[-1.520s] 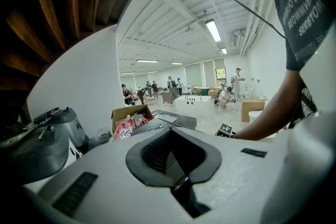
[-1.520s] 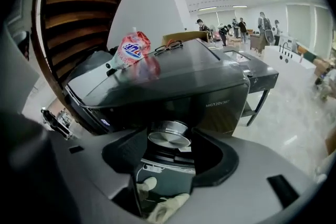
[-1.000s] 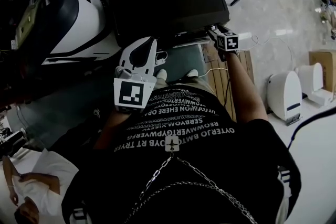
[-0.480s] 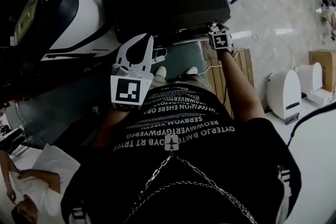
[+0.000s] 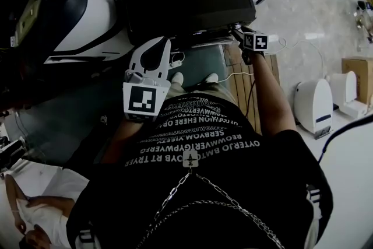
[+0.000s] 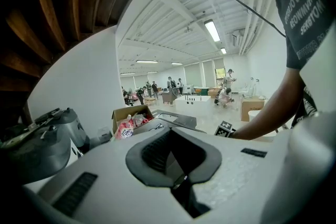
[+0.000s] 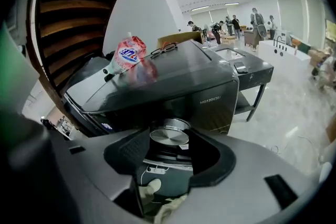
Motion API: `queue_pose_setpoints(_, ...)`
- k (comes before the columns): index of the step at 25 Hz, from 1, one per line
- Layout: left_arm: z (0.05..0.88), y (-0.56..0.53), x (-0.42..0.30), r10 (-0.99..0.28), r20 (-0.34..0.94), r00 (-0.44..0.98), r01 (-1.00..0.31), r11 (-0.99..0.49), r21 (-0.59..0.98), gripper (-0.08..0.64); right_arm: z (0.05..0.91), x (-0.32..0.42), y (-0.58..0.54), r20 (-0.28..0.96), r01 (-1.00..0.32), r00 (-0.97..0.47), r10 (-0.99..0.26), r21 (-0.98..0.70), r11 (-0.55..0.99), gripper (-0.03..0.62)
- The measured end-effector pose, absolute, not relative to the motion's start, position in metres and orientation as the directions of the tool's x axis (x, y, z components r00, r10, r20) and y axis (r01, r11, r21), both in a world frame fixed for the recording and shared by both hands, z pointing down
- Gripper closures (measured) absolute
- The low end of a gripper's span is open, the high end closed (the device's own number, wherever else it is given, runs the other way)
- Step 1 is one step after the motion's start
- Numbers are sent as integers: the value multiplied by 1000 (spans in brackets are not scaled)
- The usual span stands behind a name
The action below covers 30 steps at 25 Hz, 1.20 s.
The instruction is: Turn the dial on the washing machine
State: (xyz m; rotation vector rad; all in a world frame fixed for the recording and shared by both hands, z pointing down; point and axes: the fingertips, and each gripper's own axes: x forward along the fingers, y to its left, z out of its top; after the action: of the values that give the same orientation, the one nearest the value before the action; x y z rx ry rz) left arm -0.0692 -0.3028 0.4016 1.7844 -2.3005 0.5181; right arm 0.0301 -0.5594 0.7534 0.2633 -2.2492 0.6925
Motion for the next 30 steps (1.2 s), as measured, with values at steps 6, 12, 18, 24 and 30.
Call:
queue_pose_setpoints(6, 402, -301, -68, -899, 352, -261, -963, 217, -160, 554, 750, 28, -554, 654, -367, -751, 93, -529, 765, 364)
queue_pose_setpoints(12, 402, -302, -66, -900, 352, -258, -964, 213, -162, 554, 744, 27, -553, 596, -342, -794, 123, -604, 720, 365)
queue_pose_setpoints(18, 400, -305, -66, -904, 340, -260, -962, 213, -170, 554, 748, 30, -564, 695, -342, -718, -15, -334, 879, 368)
queue_pose_setpoints(24, 405, -305, -68, -898, 352, -265, -962, 220, -162, 554, 731, 28, -553, 765, -292, -601, -230, 57, 955, 380)
queue_pose_setpoints(30, 405, -308, -67, -901, 352, -254, -965, 209, -161, 554, 748, 23, -550, 814, -296, -515, -268, 124, 947, 371)
